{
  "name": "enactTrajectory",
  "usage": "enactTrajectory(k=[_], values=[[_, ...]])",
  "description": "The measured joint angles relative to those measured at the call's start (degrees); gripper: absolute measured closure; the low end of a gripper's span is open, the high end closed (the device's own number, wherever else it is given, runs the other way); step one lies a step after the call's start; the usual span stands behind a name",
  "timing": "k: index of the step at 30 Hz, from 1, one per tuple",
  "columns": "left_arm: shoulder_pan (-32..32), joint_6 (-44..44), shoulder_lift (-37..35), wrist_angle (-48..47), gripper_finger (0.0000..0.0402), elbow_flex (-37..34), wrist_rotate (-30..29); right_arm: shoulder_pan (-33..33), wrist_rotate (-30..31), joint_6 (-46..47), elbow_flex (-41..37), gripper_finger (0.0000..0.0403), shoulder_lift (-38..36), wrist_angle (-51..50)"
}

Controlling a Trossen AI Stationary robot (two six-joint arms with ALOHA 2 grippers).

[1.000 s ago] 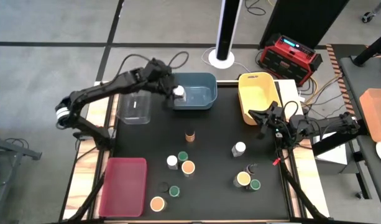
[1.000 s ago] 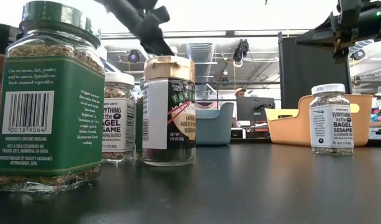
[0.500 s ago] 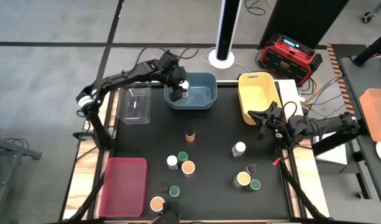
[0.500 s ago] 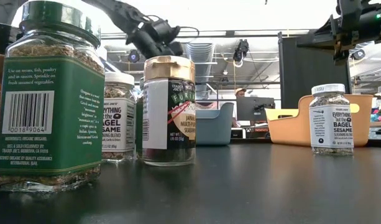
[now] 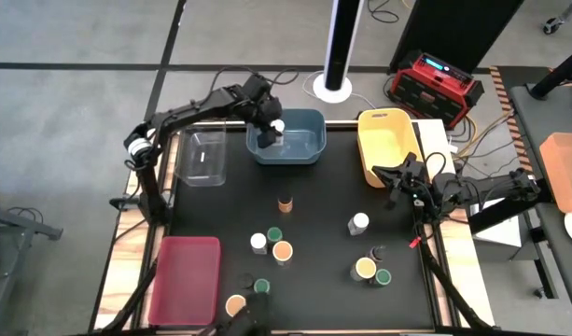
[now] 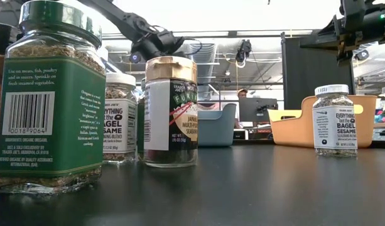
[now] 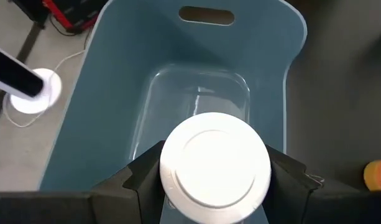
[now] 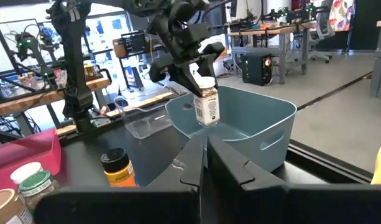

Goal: Sort spices by type
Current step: Put the top white seasoning bottle into the blue bin

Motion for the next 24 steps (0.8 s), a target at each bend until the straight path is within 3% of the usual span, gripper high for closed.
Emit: enactTrajectory(k=[10,24], values=[[0.86,-0.39,-0.06,2.55,0.0215,-1.93,3.53,0.00,-0.01,-0.23,-0.01,0.0390,0.00,-0.04],[0.60,-2.29,-0.69,5.50,0.0215,-3.98,4.20,-0.01,-0.01,-1.25,-0.05,0.0390,0.00,-0.23]])
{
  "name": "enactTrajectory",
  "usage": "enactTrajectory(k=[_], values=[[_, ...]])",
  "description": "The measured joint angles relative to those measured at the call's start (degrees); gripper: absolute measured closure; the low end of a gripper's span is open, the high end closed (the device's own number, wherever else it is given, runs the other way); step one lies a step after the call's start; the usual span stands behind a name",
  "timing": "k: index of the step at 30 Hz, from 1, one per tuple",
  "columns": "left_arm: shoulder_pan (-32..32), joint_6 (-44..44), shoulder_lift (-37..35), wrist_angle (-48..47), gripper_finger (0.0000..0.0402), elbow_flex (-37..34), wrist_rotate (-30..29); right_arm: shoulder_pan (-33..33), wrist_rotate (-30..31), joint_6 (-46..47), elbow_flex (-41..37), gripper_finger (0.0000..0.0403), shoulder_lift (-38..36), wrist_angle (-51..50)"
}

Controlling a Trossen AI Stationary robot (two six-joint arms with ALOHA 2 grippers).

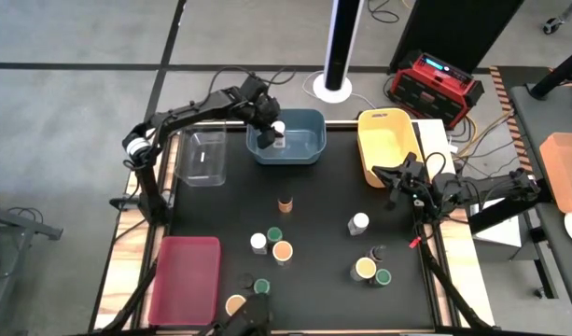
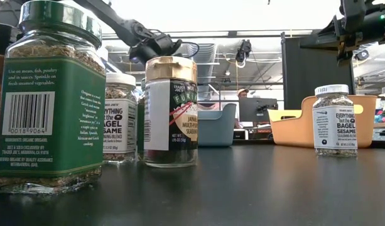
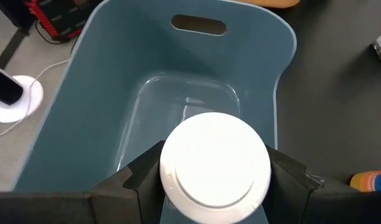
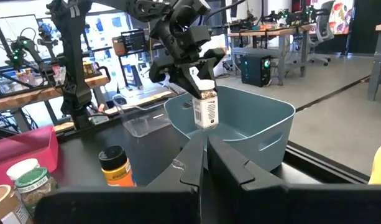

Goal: Sort spices by type
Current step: Put the top white seasoning bottle into the blue bin

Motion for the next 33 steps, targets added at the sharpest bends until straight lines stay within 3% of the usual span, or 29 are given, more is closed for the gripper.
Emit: enactTrajectory(k=[8,18,28,33], values=[[-1.13,0.00,-0.85,-0.76,0.0215,-2.31,-0.04,0.01,-0.01,-0.04,-0.24,0.0390,-0.02,-0.17],[-1.41,-1.66,-7.60,9.78,0.0215,-11.94,-1.75,0.01,-0.01,-0.26,-0.38,0.0390,0.00,-0.14],[-1.43,-1.20,-6.26,9.62,0.0212,-12.61,-2.99,0.01,0.01,-1.34,-0.38,0.0390,-0.01,0.25],[-1.43,0.64,-6.26,9.68,0.0211,-12.55,-7.29,0.01,0.01,-2.50,-0.38,0.0390,-0.01,0.36]])
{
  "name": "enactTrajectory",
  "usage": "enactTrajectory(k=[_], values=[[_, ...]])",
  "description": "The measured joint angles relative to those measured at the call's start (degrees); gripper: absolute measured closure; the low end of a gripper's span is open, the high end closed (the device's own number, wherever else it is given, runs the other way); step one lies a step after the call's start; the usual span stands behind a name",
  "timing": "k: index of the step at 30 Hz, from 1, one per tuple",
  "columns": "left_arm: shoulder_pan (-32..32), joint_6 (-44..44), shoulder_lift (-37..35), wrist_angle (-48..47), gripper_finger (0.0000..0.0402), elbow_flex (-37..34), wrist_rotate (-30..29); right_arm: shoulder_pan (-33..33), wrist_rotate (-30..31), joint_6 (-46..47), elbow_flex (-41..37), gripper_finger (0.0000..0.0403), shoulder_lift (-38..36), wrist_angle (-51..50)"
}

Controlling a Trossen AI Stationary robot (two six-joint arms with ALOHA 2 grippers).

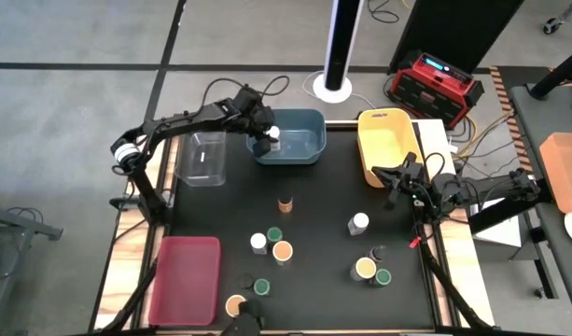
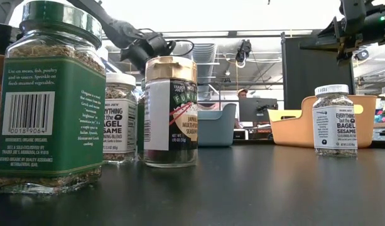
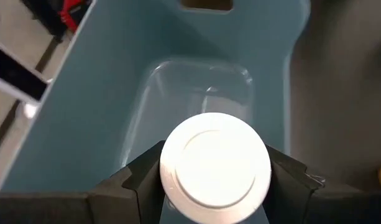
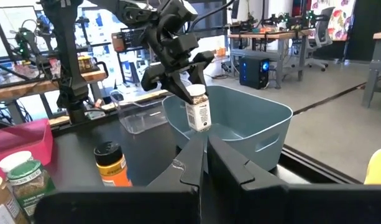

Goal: Sort spices by type
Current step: Put the top white seasoning bottle into the blue bin

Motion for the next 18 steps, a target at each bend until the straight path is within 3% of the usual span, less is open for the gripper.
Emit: enactTrajectory(k=[18], values=[[0.00,-0.85,0.02,-5.35,0.0210,0.00,0.36,0.00,0.00,0.31,0.00,0.0390,0.00,-0.01]])
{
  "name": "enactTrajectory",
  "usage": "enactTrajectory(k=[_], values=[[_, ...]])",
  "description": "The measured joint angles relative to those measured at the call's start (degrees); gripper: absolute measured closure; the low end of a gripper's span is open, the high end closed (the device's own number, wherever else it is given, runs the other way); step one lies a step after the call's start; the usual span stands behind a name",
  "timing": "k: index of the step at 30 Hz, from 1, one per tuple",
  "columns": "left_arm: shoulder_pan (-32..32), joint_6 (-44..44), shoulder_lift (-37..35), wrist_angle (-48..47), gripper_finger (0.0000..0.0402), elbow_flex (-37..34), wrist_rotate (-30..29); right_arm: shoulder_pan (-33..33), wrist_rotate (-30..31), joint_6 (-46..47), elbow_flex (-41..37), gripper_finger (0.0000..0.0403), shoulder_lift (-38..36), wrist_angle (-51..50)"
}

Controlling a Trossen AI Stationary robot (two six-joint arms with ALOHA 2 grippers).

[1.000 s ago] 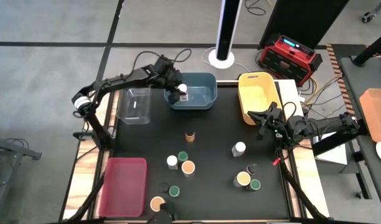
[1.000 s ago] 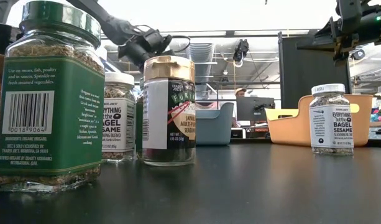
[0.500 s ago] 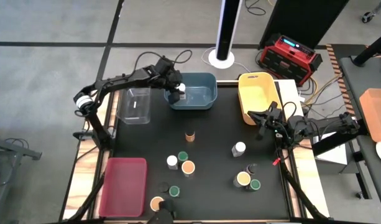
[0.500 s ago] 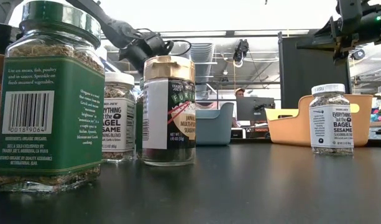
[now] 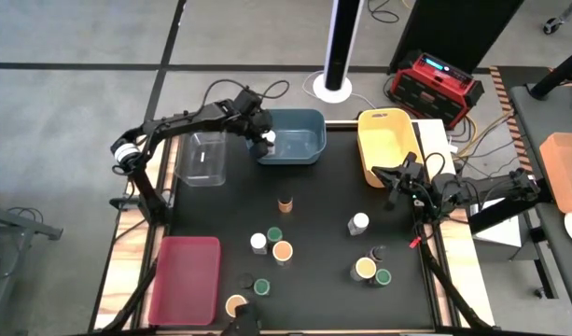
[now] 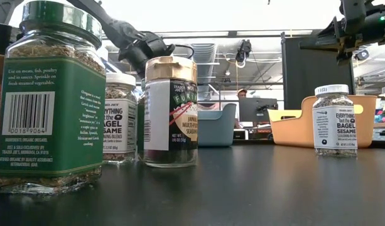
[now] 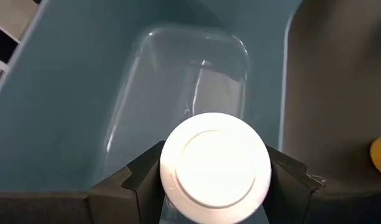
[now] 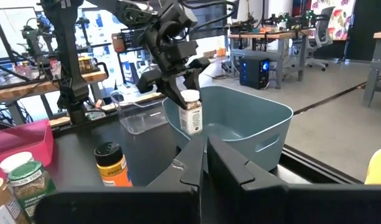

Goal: Sort spices by type
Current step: Put the top white seasoning bottle into the blue bin

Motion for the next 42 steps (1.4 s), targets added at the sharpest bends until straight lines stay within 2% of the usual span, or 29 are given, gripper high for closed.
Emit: enactTrajectory(k=[20,25,42], values=[[-0.04,0.15,0.00,3.86,0.0209,-2.23,2.85,0.00,-0.02,0.36,0.00,0.0390,0.01,0.00],[-0.09,-0.10,0.00,4.98,0.0209,-3.85,6.79,0.00,-0.02,0.26,0.00,0.0390,0.01,0.00],[-0.59,-0.33,0.00,8.65,0.0209,-4.00,6.60,0.00,0.00,-0.20,0.00,0.0390,0.01,0.00]])
